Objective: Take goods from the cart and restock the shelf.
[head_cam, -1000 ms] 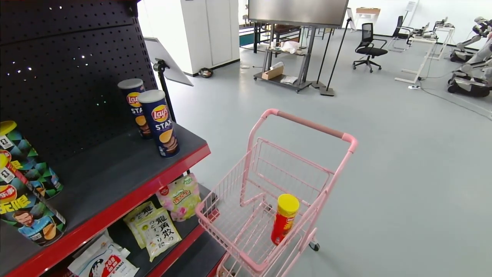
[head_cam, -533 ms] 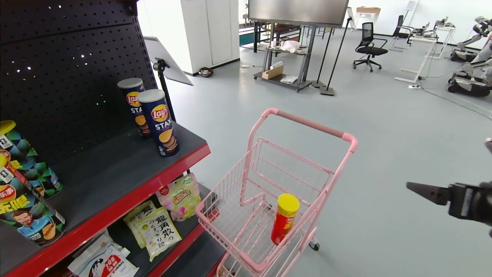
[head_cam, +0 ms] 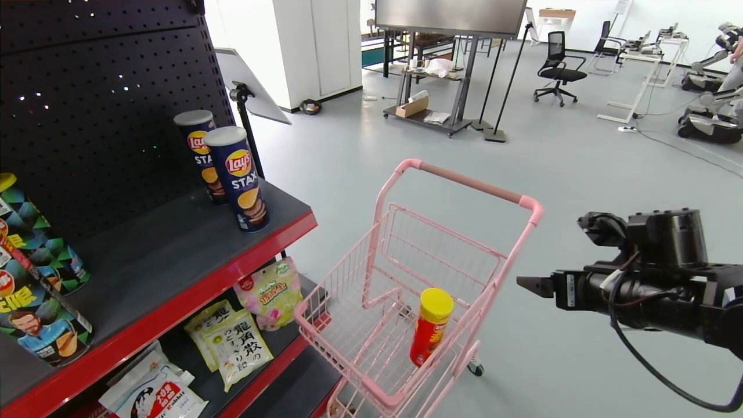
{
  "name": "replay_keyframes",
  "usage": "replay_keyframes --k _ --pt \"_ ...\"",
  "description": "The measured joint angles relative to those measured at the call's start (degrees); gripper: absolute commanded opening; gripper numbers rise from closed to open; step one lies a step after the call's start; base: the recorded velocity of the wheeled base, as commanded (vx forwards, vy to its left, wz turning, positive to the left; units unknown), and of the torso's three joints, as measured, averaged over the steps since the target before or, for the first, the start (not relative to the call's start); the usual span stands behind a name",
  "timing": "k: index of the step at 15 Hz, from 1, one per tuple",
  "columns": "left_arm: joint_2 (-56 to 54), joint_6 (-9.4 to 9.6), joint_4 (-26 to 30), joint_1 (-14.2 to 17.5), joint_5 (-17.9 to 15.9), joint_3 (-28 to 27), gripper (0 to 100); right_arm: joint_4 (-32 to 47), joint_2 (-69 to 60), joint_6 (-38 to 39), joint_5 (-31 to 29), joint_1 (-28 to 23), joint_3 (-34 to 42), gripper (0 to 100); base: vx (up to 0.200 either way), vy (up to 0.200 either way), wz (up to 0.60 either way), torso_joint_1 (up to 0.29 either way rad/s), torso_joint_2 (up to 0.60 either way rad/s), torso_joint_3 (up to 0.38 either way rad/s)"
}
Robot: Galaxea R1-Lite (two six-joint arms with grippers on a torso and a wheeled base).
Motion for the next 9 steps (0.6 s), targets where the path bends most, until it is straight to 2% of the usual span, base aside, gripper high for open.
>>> replay_keyframes --k 5,9 --pt "0.0 0.0 0.02 0.0 -0.02 0.0 100 -7.28 6.95 -0.3 -1.54 5.17 0.68 100 0.0 0.0 0.0 -0.143 0.34 0.2" --pt "0.0 0.0 0.02 0.0 0.0 0.0 100 -9.12 10.62 -0.28 -3.1 9.33 -0.2 100 0.0 0.0 0.0 -0.146 0.36 0.211"
